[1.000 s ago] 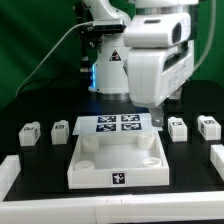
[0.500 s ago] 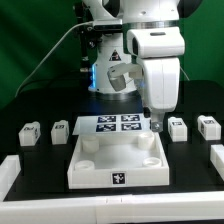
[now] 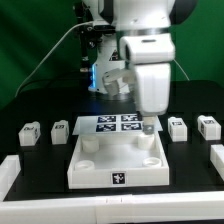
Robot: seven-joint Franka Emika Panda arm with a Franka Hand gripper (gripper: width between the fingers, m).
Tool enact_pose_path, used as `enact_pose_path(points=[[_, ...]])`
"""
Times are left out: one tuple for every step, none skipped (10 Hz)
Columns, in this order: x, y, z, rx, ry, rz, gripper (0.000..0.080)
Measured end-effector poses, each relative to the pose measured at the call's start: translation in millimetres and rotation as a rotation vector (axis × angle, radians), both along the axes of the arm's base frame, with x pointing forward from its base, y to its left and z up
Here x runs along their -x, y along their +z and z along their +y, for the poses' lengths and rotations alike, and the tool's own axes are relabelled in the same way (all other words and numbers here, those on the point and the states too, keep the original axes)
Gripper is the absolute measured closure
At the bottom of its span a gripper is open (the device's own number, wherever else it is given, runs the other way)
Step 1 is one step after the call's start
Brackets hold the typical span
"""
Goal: Assemble one leg
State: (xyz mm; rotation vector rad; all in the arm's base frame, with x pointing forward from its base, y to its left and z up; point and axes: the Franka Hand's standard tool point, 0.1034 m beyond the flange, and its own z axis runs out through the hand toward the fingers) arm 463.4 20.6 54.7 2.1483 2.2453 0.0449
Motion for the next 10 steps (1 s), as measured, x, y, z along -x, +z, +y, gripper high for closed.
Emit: enact_pose_path(points=[[9.5,-7.4,-3.7,-0.006,-0.009,-0.001,0.0150],[16.9,-19.6,-5.3,-0.015,-0.018,-0.001,0.0150],[21.0,-29.7,-7.0,-0.020,-0.024,0.011,0.0150],[21.5,-35.2,-11.6,-0.026,-0.036,0.006,0.0150],[22.9,-40.8,-19.4,-0.027,-0.044,0.013,0.0150],[22.3,-44.8,-27.4,-0.029,-0.057,0.018,0.0150],[22.4,-44.9,-32.8,-0.028,-0.068,0.018,0.0150],[22.1,-44.0,-38.8,-0.027,-0.080,0.016,0.0150],[22.1,-43.8,-39.8,-0.026,-0.084,0.016,0.0150],[22.7,-44.6,-39.4,-0.027,-0.084,0.018,0.0159]])
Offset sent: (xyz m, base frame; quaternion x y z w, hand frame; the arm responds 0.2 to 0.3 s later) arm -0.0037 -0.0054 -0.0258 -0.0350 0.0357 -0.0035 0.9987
